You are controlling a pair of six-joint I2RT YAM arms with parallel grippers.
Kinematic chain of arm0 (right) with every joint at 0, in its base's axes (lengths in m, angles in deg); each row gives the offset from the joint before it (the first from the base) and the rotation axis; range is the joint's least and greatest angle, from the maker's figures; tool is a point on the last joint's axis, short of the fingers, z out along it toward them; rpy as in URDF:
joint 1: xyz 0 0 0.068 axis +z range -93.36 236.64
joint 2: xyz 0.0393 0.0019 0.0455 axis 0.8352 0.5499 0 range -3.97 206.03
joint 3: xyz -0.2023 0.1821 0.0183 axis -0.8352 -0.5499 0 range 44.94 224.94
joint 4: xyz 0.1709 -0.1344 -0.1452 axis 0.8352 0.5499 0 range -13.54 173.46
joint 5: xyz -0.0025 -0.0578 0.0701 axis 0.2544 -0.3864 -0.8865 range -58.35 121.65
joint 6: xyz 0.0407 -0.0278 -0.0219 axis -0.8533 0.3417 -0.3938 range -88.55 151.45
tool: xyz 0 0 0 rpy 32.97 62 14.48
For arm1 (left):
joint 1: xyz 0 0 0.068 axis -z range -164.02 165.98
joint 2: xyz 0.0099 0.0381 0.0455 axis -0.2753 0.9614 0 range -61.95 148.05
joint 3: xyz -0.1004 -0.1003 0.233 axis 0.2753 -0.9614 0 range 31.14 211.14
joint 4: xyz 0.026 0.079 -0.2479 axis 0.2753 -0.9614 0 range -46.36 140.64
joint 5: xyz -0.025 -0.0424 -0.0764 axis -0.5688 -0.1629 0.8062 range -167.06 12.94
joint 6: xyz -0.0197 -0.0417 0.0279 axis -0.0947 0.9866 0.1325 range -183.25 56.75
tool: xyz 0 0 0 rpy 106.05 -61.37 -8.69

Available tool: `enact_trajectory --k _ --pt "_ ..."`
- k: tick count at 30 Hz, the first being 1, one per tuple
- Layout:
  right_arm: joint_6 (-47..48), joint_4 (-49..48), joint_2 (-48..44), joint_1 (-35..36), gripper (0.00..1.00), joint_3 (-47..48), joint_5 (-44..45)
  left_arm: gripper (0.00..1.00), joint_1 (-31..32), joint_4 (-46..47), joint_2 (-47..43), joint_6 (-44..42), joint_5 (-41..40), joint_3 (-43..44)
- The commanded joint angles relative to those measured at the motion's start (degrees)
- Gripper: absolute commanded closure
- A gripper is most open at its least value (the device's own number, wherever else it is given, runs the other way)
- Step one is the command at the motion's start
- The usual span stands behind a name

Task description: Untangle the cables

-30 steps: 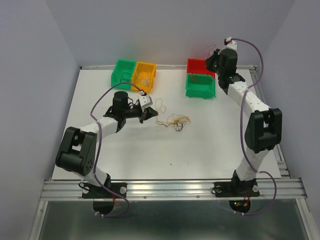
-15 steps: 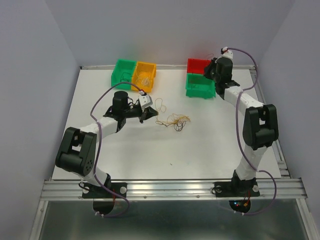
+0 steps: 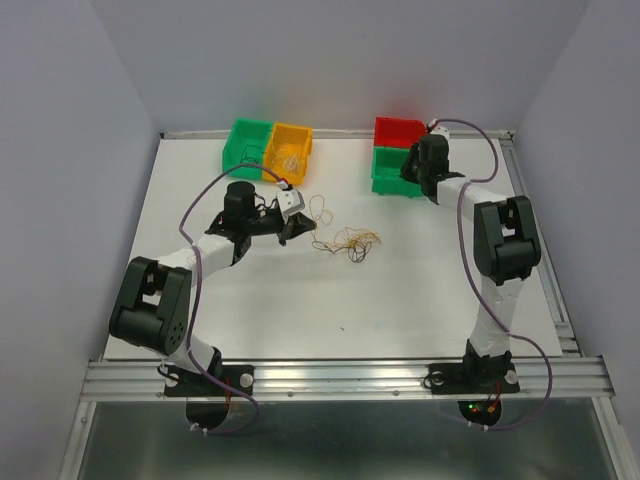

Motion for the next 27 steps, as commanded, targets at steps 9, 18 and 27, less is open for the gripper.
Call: enact_trajectory --k 9,18,27 --pt "1.67 3.11 -6.42 0.57 0.30 4.36 -0.06 1.00 -0.24 1.59 -3.00 0.19 1.39 1.13" --pt "4.22 8.65 -2.91 0.57 0.30 8.14 1.53 1.00 -0.24 1.42 -4.05 -0.25 1.47 0.77" --pt "6.33 8.56 0.26 0.66 0.30 5.68 -3.74 1.00 -0.24 1.33 -4.14 -0.34 1.39 0.69"
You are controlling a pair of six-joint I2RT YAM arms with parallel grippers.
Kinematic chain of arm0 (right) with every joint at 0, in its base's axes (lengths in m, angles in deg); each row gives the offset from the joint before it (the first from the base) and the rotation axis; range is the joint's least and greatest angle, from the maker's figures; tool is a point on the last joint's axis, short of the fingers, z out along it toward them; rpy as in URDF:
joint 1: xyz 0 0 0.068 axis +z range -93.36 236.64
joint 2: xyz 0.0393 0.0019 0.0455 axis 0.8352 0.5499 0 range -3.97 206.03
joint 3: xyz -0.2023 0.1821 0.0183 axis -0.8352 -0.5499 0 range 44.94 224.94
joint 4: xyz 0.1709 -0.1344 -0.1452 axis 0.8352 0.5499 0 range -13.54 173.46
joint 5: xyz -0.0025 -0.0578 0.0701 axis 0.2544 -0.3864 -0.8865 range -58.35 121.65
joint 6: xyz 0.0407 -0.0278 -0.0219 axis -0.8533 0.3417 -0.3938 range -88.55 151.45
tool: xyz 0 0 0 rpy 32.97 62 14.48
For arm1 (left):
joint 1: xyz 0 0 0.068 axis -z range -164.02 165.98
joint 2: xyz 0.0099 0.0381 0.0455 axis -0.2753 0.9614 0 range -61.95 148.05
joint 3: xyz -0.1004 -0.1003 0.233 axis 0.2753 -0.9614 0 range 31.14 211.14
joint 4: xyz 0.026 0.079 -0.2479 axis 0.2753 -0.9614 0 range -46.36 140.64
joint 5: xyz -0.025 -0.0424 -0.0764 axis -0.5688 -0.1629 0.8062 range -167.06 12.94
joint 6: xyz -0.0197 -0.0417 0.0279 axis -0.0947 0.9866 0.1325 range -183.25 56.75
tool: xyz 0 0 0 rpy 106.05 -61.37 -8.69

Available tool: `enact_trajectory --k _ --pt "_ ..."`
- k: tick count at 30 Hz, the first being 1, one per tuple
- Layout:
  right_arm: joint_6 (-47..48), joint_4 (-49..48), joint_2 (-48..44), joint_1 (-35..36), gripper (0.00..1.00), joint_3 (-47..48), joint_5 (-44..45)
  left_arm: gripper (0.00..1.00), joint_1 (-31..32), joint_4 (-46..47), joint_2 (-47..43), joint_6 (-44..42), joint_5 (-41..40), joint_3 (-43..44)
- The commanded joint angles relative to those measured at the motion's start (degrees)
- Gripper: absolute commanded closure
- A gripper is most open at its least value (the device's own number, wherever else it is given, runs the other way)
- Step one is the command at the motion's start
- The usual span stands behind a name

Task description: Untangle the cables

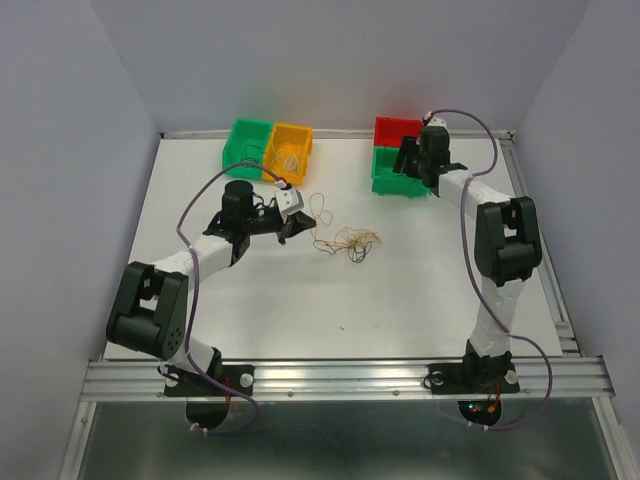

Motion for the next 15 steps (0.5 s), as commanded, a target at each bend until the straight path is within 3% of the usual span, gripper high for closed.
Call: enact_trajectory --k 1,15 --pt "0.69 0.50 1.26 0.29 0.31 0.19 -3.73 1.00 -0.24 1.35 -2.35 -0.38 1.17 0.77" --pt "0.25 -2.84 -13.58 5.65 0.31 -18.61 -3.20 1.00 -0.33 0.91 -2.79 -0.38 1.17 0.86"
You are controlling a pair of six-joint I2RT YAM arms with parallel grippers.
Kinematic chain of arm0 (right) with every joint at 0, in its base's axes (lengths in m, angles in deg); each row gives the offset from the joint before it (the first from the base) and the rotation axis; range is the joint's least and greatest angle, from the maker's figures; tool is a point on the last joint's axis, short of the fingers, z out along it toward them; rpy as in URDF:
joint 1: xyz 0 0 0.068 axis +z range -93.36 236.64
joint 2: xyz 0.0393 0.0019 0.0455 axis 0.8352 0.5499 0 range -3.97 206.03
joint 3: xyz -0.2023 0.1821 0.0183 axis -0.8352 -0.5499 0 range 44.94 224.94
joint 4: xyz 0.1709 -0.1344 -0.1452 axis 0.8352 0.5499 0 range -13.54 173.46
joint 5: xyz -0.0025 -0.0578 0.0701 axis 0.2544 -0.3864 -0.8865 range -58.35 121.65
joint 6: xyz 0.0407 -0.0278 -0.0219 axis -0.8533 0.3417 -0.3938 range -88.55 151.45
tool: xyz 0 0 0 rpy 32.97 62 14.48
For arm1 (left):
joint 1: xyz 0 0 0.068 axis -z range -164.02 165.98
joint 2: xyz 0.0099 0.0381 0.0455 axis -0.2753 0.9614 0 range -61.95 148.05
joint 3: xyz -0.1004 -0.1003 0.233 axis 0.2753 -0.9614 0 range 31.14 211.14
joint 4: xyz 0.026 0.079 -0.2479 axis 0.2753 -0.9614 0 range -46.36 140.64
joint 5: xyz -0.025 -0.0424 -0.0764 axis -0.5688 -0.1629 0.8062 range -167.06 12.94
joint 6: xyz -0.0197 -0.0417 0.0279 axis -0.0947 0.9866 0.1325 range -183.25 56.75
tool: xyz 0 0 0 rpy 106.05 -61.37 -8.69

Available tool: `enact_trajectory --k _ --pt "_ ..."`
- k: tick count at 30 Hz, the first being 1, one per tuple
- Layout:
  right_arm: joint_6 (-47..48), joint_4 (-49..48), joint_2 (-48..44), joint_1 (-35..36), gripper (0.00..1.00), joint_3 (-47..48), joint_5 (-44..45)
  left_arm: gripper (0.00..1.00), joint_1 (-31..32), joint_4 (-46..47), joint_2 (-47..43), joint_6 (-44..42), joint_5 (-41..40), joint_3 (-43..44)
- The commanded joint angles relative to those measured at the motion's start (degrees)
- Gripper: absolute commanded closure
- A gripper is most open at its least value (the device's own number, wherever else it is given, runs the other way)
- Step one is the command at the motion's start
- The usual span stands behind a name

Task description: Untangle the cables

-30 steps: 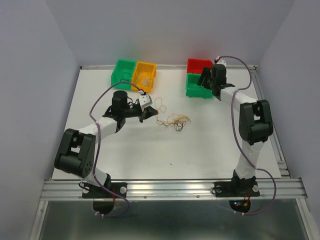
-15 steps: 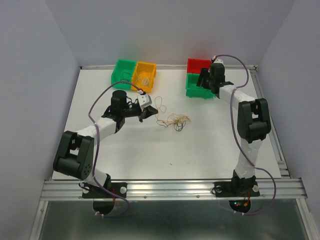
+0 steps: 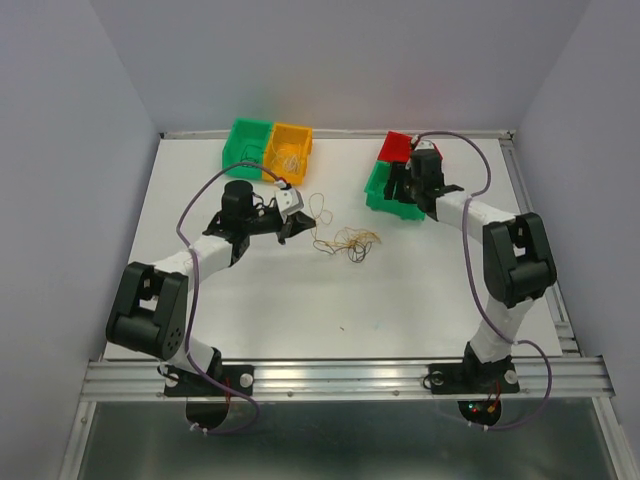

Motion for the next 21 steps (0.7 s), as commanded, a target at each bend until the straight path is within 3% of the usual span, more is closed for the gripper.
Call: enact_trajectory --k 1,10,15,21 --pt "-0.14 -2.45 -6.76 1.45 0.31 -4.89 -0.34 1.00 -0.33 0.89 -2.73 -0.47 1.19 0.77" --pt "1.07 -4.47 -18.02 4.08 0.29 -12.98 -0.51 1.00 -0.51 0.80 -3.69 0.23 0.93 0.95" --pt "6.97 -9.03 -22.60 11.64 0.16 -18.77 -12.52 1.00 -0.77 -0.60 -7.63 1.37 -0.57 1.04" --pt "10.58 -25.10 -24.01 16.39 0.14 -28.01 -25.90 1.00 -1.12 -3.24 -13.53 4.71 -3.20 1.83"
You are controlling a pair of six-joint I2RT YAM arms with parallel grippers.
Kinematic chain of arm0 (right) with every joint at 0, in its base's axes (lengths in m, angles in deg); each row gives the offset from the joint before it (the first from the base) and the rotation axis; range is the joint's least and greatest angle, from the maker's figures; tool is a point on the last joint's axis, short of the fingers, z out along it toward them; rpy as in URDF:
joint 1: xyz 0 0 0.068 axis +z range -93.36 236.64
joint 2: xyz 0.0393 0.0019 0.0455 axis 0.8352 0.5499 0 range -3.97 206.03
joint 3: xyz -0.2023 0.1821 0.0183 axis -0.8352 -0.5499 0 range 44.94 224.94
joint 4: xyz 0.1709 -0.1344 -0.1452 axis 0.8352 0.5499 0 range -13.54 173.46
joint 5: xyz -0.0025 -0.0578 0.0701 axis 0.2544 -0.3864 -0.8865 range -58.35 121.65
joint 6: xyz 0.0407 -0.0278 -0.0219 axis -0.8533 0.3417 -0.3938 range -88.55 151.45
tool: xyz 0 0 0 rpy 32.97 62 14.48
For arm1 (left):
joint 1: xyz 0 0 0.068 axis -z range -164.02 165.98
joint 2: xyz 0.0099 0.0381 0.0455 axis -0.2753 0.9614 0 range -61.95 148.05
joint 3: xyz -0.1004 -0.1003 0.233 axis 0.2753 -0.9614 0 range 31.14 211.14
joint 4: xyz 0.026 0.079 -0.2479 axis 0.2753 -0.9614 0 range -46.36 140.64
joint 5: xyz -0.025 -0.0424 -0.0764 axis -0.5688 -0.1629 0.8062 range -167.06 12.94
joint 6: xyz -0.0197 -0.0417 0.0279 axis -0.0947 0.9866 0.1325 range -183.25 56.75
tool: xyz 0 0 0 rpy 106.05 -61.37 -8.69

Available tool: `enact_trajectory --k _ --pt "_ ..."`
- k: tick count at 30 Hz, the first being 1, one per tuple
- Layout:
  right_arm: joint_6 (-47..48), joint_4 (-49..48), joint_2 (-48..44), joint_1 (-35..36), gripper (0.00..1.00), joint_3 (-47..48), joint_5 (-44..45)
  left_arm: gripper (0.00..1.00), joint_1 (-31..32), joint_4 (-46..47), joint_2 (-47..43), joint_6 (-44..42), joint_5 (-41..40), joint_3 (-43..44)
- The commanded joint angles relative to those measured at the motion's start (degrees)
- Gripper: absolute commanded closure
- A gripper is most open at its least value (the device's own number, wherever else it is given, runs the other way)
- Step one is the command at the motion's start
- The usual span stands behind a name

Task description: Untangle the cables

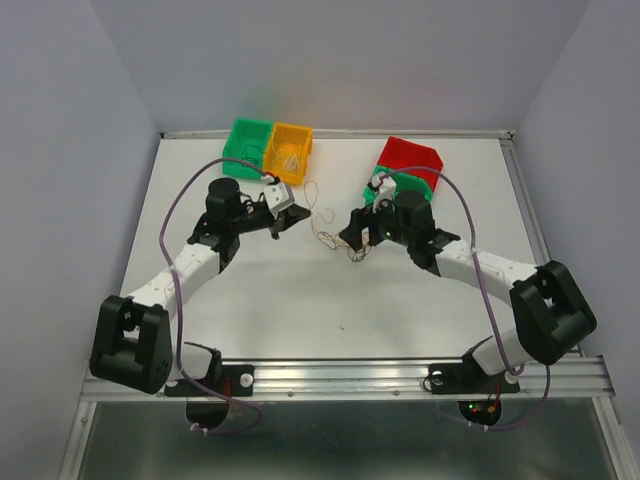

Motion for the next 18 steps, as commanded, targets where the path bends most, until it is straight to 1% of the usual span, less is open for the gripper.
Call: enact_trajectory --k 1,2,6,9,13,15,18 --pt "4.43 -15.29 -0.60 1.38 0.15 -5.50 -11.68 1.00 -0.38 -1.43 -4.94 3.27 -1.74 2.09" --pt "4.88 -16.81 0.53 2.60 0.16 -6.12 -14.04 1.00 -0.47 -2.04 -5.82 3.54 -2.35 2.70" --pt "7.25 -20.16 4.31 7.26 0.20 -5.07 -14.86 1.00 -0.55 -4.42 -7.41 4.86 -4.46 4.02" --pt "6.99 -22.61 7.29 9.20 0.23 -4.63 -12.50 1.00 -0.47 -4.86 -8.46 6.00 -6.75 4.29" --pt "6.20 -25.34 11.17 9.99 0.29 -3.41 -9.06 1.00 -0.47 -4.86 -9.61 6.70 -6.49 3.94" --pt "5.85 -25.43 12.31 10.26 0.33 -2.52 -7.05 1.00 -0.47 -4.86 -9.87 6.96 -6.58 3.85" --pt "5.32 -26.40 11.97 10.35 0.35 -3.13 -5.98 1.00 -0.47 -4.95 -9.96 6.79 -6.84 3.76"
